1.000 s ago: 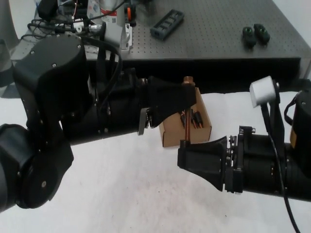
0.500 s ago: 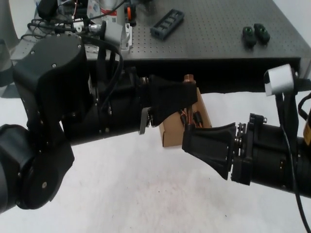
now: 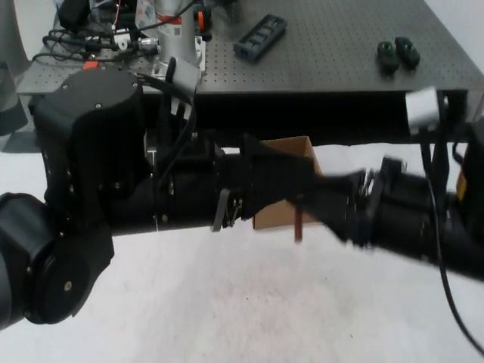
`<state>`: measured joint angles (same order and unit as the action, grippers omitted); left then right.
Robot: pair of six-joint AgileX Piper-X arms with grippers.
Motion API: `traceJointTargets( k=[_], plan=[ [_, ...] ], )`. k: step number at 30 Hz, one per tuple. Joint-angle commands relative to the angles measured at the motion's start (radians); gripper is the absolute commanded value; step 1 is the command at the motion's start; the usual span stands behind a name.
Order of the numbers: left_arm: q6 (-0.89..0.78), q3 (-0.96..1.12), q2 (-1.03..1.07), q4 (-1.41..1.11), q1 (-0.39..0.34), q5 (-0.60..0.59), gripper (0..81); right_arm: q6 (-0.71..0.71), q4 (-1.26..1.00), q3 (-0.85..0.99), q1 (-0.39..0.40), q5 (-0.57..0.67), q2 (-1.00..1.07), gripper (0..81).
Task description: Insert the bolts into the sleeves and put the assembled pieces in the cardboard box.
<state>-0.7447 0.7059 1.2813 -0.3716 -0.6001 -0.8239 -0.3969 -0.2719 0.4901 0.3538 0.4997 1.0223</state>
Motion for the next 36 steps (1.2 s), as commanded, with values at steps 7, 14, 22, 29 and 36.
traceJointTargets(
  k=[7, 14, 22, 29, 36],
  plan=[
    [0.120, 0.001, -0.002, 0.212, 0.048, 0.211, 32.8, 0.122, 0.077, 0.382, -0.204, -0.159, 0.455, 4.3],
    [0.217, 0.001, -0.002, 0.328, 0.048, 0.301, 9.8, 0.247, 0.441, 0.829, -0.194, -0.323, 0.853, 4.3],
    [0.287, -0.008, -0.022, 0.403, 0.048, 0.428, 0.6, 0.285, 0.664, 1.073, -0.188, -0.352, 1.099, 2.8],
    [0.272, -0.170, -0.166, 0.424, 0.048, 0.529, 0.6, 0.285, 0.685, 1.073, -0.214, -0.226, 1.072, 34.7],
    [0.244, -0.346, -0.458, 0.454, 0.048, 0.624, 0.6, 0.352, 0.718, 0.925, -0.260, -0.125, 0.814, 10.7]
  ],
)
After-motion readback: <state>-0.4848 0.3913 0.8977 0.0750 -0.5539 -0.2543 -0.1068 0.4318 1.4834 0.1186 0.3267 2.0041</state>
